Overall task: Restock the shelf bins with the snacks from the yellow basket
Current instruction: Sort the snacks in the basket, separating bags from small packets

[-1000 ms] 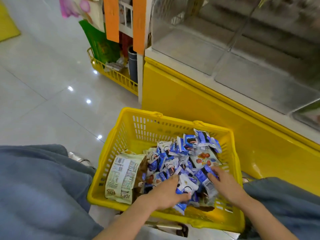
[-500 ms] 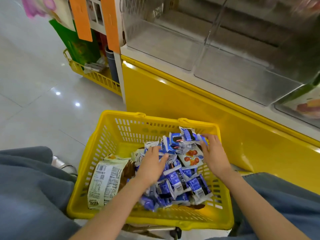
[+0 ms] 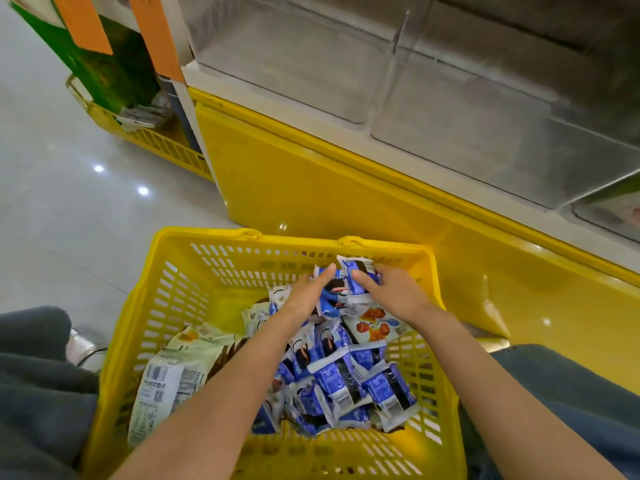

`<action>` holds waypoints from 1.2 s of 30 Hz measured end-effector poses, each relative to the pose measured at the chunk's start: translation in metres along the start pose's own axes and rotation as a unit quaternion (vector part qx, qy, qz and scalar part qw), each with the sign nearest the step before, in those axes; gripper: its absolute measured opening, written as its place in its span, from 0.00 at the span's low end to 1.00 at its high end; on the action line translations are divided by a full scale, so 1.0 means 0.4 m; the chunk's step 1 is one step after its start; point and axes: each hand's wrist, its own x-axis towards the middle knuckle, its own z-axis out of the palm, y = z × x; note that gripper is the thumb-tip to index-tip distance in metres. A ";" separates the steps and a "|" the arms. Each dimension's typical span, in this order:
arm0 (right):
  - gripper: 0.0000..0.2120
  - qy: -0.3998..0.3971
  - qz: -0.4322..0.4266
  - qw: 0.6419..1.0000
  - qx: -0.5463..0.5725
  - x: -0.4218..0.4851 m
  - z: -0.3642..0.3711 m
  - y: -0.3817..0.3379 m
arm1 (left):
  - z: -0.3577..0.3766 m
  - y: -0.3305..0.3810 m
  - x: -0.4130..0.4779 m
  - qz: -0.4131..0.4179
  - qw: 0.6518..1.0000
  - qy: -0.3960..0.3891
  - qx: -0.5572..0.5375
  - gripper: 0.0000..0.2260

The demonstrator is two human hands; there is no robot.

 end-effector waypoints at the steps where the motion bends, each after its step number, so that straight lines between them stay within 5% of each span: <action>1: 0.24 0.002 -0.012 1.000 0.009 -0.001 0.007 -0.010 | 0.004 0.000 -0.002 -0.001 1.000 -0.009 -0.009 0.41; 4: 0.19 0.014 -0.054 0.998 0.011 -0.010 0.028 -0.038 | 0.008 -0.012 -0.011 -0.024 0.998 -0.027 -0.042 0.40; 10: 0.26 0.067 -0.091 0.993 0.020 -0.070 0.042 -0.083 | -0.006 -0.020 -0.064 0.037 0.989 -0.049 -0.134 0.21; 14: 0.25 0.086 -0.124 0.985 0.084 -0.154 0.045 -0.106 | -0.007 -0.030 -0.136 0.081 0.977 -0.081 -0.178 0.24; 16: 0.26 0.074 -0.103 0.986 0.107 -0.205 0.044 -0.095 | 0.009 -0.050 -0.177 0.085 0.984 -0.060 -0.144 0.29; 21: 0.24 0.116 -0.095 0.983 0.103 -0.318 0.023 -0.043 | 0.064 -0.099 -0.289 0.189 0.979 -0.043 -0.061 0.03; 25: 0.20 0.120 -0.059 0.990 0.047 -0.364 0.021 0.021 | 0.104 -0.160 -0.330 0.259 0.959 -0.078 0.085 0.11; 30: 0.17 -0.034 -0.014 0.987 -0.159 -0.375 0.043 0.101 | 0.095 -0.230 -0.330 0.330 0.889 -0.075 0.309 0.19; 36: 0.19 0.117 -0.046 0.991 -0.035 -0.308 0.015 0.054 | -0.023 -0.172 -0.261 0.353 0.898 0.042 0.259 0.14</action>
